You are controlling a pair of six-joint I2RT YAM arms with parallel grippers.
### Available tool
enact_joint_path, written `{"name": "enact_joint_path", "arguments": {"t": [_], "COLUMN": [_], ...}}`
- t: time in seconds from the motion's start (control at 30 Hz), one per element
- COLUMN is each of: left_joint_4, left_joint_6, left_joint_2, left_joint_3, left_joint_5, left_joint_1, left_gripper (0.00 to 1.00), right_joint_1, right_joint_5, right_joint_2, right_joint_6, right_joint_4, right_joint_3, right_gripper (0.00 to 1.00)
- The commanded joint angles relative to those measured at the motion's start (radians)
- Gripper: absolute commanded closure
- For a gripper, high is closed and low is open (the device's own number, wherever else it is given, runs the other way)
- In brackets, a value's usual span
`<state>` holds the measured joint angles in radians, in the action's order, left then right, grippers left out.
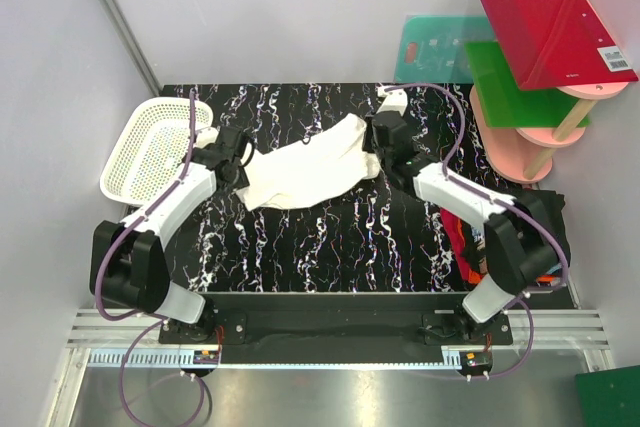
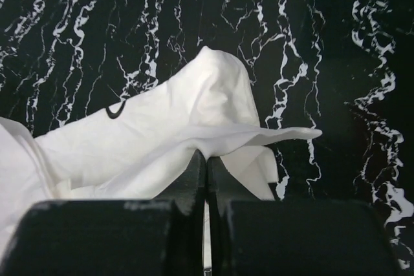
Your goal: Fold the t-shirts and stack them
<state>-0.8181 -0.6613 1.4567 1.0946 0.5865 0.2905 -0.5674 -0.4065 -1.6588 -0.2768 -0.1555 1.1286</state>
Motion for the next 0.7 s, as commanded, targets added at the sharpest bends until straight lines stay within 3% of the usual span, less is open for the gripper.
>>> {"name": "enact_joint_path", "arguments": {"t": [0.0,0.33,0.57,0.67], "left_joint_4": [0.034,0.051,0.051,0.06], "left_joint_6": [-0.026,-0.043,-0.046,-0.038], "left_joint_2": [-0.013,-0.032,0.033,0.047], "left_joint_3": [-0.022,-0.07,-0.012,0.028], "left_joint_5": [-0.014,-0.05,-0.091,-0.128], "left_joint_1": [0.01,0.024,0.032,0.041], "left_gripper": [0.04,0.04,0.02,0.01], "right_joint_1": [0.008,0.004,0.004,0.004], "right_joint_5": [0.064,0.366,0.448,0.462], "right_joint_2": [0.166,0.69,0.778,0.768], "right_joint_6": [0.091,-0.233,-0.464,-0.469], "right_joint_4": [0.023,0.362,0.626,0.663], "right_joint_3": [0.016,-0.326,-0.506,-0.582], "right_gripper": [1.0,1.0,1.0,0.85]}}
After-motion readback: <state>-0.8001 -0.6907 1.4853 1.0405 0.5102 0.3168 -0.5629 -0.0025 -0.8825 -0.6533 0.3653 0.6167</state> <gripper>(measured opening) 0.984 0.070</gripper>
